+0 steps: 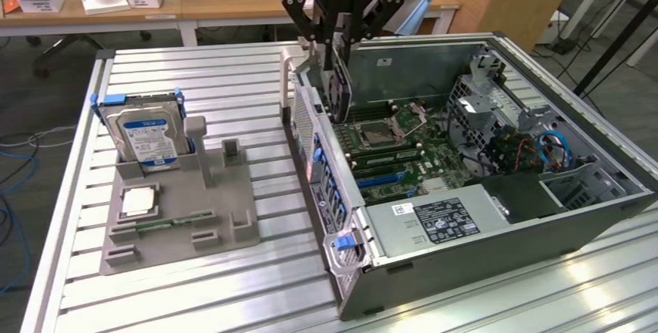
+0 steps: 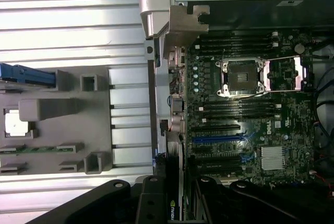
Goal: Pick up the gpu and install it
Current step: 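Pick up the gpu and move the gpu toward the slot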
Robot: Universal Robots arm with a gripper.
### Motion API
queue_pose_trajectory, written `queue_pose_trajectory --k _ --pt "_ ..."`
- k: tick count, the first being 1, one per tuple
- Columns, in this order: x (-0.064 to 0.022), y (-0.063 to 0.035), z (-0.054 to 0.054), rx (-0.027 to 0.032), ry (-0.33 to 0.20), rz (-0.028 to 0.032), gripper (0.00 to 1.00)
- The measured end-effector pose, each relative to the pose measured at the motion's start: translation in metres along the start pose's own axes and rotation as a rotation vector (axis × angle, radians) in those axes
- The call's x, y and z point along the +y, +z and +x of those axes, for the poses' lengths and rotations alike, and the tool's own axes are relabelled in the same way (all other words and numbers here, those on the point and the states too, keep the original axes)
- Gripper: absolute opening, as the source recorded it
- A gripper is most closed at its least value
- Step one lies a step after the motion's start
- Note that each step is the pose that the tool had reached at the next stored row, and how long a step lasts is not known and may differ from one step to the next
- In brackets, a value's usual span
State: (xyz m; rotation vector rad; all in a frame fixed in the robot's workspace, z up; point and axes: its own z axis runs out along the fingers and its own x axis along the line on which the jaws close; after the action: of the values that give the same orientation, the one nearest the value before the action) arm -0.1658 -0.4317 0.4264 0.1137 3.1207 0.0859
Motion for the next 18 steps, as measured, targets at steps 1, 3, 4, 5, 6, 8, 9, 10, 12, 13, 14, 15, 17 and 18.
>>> queue_pose_trajectory --k 1,3,4,5,6,8,9,10,12,13,14,15,17,18 --pt "0.0 0.0 -0.001 0.0 0.0 0.0 0.26" --pt "0.0001 0.0 -0.002 0.0 0.0 0.0 0.26" --pt "0.0002 0.0 -0.003 0.0 0.0 0.0 0.26" --pt "0.0002 0.0001 -0.003 0.0 0.0 0.0 0.26" --pt "0.0003 0.0001 -0.004 0.0 0.0 0.0 0.26" --pt "0.0003 0.0001 -0.005 0.0 0.0 0.0 0.26" --pt "0.0004 0.0001 -0.006 0.0 0.0 -0.0001 0.26" --pt "0.0004 0.0001 -0.006 0.0 0.0 0.0 0.26" --pt "0.0005 0.0002 -0.008 -0.0001 0.0 -0.0001 0.26" --pt "0.0006 0.0002 -0.008 0.0 0.0 0.0 0.26" --pt "0.0006 0.0001 -0.009 0.0 0.0 0.0001 0.26" --pt "0.0007 0.0002 -0.009 0.0 0.0 0.0 0.26" --pt "0.0008 0.0002 -0.011 -0.0001 0.0 0.0 0.26" --pt "0.0008 0.0002 -0.011 0.0 0.0 0.0 0.26"
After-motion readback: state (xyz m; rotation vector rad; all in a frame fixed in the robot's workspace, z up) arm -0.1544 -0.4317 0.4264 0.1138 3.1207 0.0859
